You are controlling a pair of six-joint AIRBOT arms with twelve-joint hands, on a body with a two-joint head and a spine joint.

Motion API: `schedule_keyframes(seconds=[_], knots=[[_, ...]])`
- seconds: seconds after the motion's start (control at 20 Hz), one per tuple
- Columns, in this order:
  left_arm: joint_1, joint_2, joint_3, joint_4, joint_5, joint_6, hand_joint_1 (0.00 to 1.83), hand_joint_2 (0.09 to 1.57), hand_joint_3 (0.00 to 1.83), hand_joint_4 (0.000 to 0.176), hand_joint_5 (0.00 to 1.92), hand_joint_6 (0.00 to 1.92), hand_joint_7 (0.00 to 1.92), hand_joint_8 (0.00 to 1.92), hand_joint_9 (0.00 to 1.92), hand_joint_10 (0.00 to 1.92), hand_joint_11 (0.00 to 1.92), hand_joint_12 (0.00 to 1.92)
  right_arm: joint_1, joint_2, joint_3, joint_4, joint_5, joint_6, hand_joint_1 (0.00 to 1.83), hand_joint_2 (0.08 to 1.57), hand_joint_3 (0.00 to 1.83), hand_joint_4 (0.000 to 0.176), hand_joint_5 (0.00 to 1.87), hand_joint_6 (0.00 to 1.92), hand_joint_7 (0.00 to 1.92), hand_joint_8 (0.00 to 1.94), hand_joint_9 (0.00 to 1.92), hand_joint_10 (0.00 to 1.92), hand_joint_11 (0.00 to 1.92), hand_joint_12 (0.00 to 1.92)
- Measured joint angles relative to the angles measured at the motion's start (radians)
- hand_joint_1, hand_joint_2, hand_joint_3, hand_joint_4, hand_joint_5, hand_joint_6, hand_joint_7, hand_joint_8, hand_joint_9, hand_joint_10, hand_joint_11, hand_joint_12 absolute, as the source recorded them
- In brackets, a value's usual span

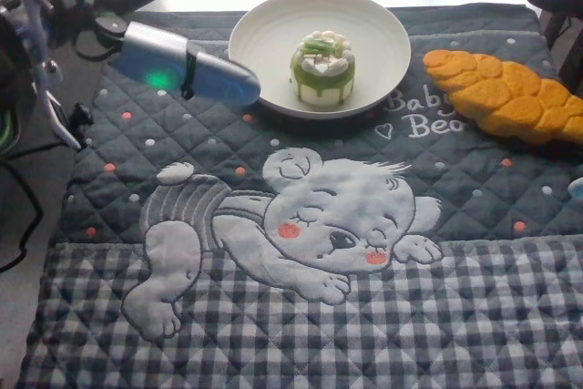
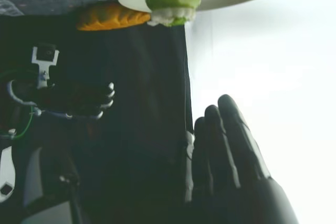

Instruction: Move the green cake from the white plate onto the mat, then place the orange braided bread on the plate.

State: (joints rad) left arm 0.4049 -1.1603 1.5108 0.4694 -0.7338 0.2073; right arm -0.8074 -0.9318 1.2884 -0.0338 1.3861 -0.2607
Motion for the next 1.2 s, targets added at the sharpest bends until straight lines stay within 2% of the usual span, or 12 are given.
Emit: schedule_keyframes(seconds=[0.2,0.4,0.45,0.5,0.55,0.7,0.8,0.95,1.0,1.05,1.15,1.2], knots=[[-0.041,-0.057,0.065,0.064,0.063,-0.064,0.79,0.79,0.00,0.017,0.34,0.00,0.40,0.01,0.42,0.02,0.30,0.35,0.000,0.000,-0.005,-0.002,0.022,0.000,0.85,0.67,0.00,0.147,0.21,0.00,0.22,0.00,0.29,0.00,0.00,1.09],[-0.084,-0.107,0.115,0.152,0.134,-0.112,0.84,0.76,0.00,0.029,0.38,0.01,0.44,0.01,0.43,0.00,0.28,0.30,0.000,-0.001,-0.006,-0.004,0.023,0.000,0.85,0.67,0.00,0.163,0.21,0.00,0.24,0.00,0.30,0.01,0.00,1.10],[-0.113,-0.123,0.124,0.181,0.166,-0.115,0.87,0.75,0.00,0.065,0.40,0.02,0.46,0.01,0.45,0.01,0.30,0.31,0.000,-0.004,-0.007,-0.005,0.024,-0.001,0.79,0.67,0.00,0.163,0.25,0.00,0.27,0.01,0.34,0.02,0.00,1.22],[-0.116,-0.126,0.126,0.183,0.169,-0.116,0.87,0.75,0.00,0.065,0.40,0.02,0.46,0.01,0.45,0.01,0.30,0.31,0.000,-0.005,-0.007,-0.005,0.024,-0.001,0.79,0.67,0.00,0.163,0.25,0.00,0.27,0.01,0.34,0.02,0.00,1.22],[-0.128,-0.137,0.136,0.203,0.177,-0.119,0.86,0.74,0.00,0.096,0.40,0.01,0.45,0.01,0.44,0.00,0.28,0.29,0.000,-0.008,-0.007,-0.008,0.025,-0.001,0.79,0.67,0.00,0.166,0.26,0.01,0.29,0.01,0.36,0.02,0.00,1.24],[-0.139,-0.196,0.188,0.265,0.217,-0.166,0.82,0.74,0.00,0.093,0.41,0.01,0.47,0.01,0.47,0.01,0.28,0.30,0.000,-0.012,-0.011,-0.014,0.024,-0.002,0.78,0.70,0.01,0.159,0.26,0.00,0.27,0.00,0.32,0.00,0.00,1.24],[-0.140,-0.230,0.220,0.286,0.236,-0.192,0.83,0.72,0.00,0.119,0.42,0.00,0.51,0.00,0.49,0.00,0.25,0.44,0.000,-0.014,-0.011,-0.013,0.027,-0.002,0.74,0.70,0.00,0.154,0.25,0.00,0.28,0.00,0.34,0.01,0.00,1.20],[-0.144,-0.272,0.258,0.306,0.265,-0.194,0.89,0.72,0.00,0.107,0.42,0.00,0.48,0.00,0.44,0.00,0.18,0.43,0.000,-0.016,-0.011,-0.011,0.042,-0.002,0.72,0.71,0.01,0.153,0.21,0.00,0.27,0.00,0.36,0.01,0.00,1.18],[-0.148,-0.290,0.274,0.318,0.282,-0.194,0.92,0.71,0.00,0.123,0.43,0.01,0.49,0.00,0.46,0.01,0.18,0.43,0.000,-0.016,-0.013,-0.012,0.051,-0.002,0.74,0.71,0.01,0.156,0.21,0.00,0.28,0.00,0.37,0.02,0.00,1.19],[-0.150,-0.306,0.289,0.327,0.291,-0.194,0.91,0.70,0.00,0.123,0.45,0.01,0.49,0.00,0.46,0.01,0.19,0.44,0.000,-0.018,-0.015,-0.013,0.061,-0.002,0.72,0.73,0.01,0.142,0.21,0.00,0.26,0.00,0.36,0.01,0.00,1.22],[-0.150,-0.328,0.305,0.342,0.303,-0.197,0.90,0.70,0.00,0.127,0.48,0.00,0.50,0.00,0.48,0.00,0.15,0.62,0.000,-0.020,-0.016,-0.014,0.068,-0.002,0.69,0.73,0.01,0.147,0.20,0.00,0.23,0.00,0.33,0.00,0.00,1.19],[-0.150,-0.339,0.314,0.344,0.307,-0.198,0.89,0.71,0.00,0.085,0.50,0.01,0.52,0.01,0.49,0.01,0.17,0.65,0.000,-0.020,-0.018,-0.012,0.068,-0.002,0.67,0.72,0.00,0.154,0.20,0.00,0.24,0.00,0.33,0.00,0.00,1.21]])
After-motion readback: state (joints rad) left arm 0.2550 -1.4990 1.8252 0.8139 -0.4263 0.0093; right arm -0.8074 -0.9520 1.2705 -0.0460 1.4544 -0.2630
